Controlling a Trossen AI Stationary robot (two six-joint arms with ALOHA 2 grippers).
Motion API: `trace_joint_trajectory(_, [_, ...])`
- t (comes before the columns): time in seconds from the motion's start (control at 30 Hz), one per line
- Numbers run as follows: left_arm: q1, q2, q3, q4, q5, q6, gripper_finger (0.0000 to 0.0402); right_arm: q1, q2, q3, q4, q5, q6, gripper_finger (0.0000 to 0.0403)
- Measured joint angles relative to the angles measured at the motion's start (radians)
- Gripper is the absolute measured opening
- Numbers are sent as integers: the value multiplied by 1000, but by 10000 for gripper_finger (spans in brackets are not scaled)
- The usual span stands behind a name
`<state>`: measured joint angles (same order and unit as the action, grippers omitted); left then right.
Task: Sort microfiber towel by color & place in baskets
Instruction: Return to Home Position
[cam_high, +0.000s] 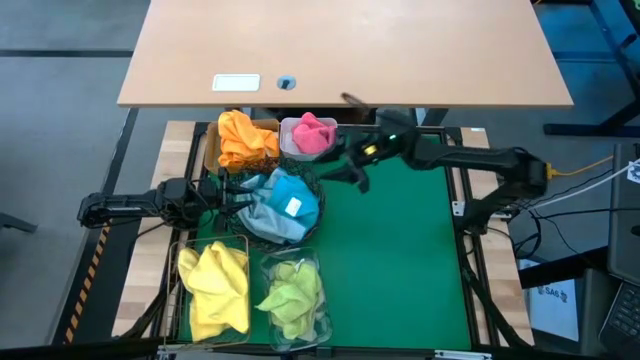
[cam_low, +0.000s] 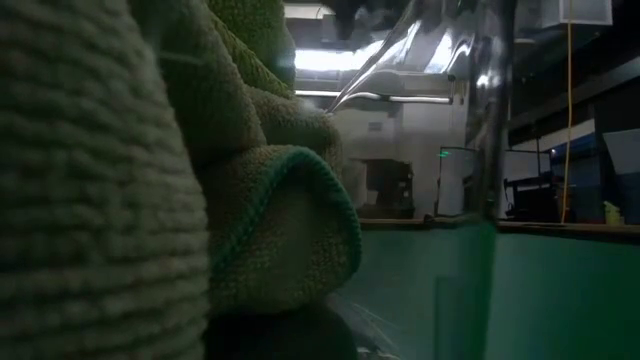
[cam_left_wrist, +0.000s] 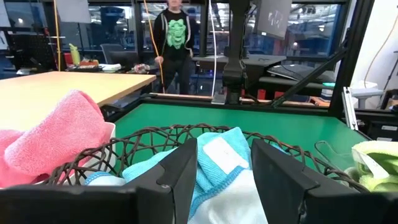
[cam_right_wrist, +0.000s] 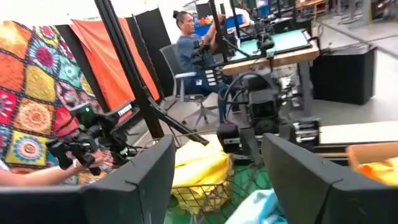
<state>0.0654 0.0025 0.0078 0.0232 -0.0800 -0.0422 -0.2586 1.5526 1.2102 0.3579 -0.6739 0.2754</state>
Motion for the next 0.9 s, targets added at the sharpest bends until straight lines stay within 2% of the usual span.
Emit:
trace_joint_trajectory(0.17, [0,0,0,0,0,0,145,-41,-182,0,-260,22,-129,237])
trace_joint_trajectory(0.37, [0,0,0,0,0,0,145,-42,-415,0,-651,220,-248,237])
trace_joint_trajectory(0.47, [0,0,0,0,0,0,145,-42,-518,-7,-784,276,-262,237])
trace_joint_trajectory(0.67, [0,0,0,0,0,-5,145,-42,-731,-140,-821,302,-224,237])
trace_joint_trajectory(0.9, [0,0,0,0,-7,-7,145,-42,-931,-393,-757,377,-140,237])
